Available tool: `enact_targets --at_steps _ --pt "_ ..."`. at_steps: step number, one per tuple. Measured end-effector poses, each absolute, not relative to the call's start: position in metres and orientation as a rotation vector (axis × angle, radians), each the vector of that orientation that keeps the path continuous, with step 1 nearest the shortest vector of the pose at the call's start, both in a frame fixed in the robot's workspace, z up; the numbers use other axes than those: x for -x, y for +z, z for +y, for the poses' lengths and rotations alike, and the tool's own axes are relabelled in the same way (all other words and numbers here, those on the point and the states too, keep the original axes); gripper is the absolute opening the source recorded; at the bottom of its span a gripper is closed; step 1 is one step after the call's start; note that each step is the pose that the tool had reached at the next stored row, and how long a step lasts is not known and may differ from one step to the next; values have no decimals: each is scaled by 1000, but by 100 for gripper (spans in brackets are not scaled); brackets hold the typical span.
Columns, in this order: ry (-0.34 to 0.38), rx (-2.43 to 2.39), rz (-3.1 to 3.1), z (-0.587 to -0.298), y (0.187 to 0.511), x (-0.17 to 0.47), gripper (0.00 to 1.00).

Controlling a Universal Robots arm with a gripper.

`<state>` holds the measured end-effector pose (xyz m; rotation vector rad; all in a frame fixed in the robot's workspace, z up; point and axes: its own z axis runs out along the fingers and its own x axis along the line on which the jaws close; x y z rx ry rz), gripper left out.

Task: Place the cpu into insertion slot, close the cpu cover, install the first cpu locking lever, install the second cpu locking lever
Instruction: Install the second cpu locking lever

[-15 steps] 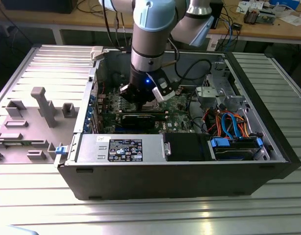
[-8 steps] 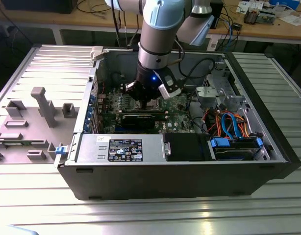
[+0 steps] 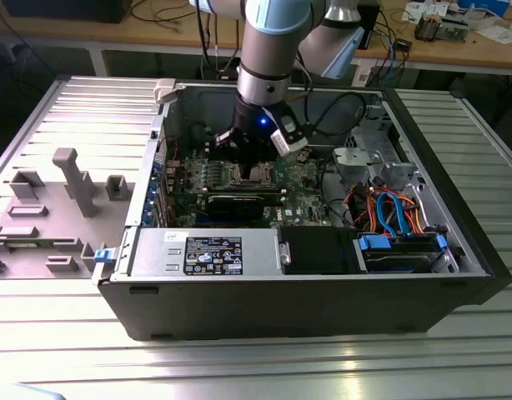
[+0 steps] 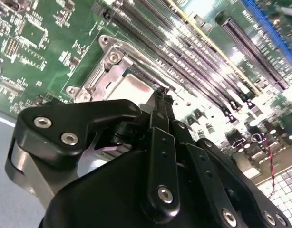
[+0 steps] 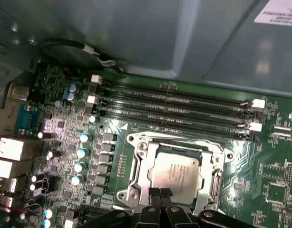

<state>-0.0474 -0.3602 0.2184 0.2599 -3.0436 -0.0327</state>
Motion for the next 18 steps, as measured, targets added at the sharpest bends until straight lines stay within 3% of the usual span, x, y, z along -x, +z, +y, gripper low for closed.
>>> enact_targets --at_steps 6,12,18 --pt "53 -255 -3039 -358 231 46 11" --pt "66 -254 -3038 -358 252 46 11" --pt "66 -255 -3038 -358 253 46 11"
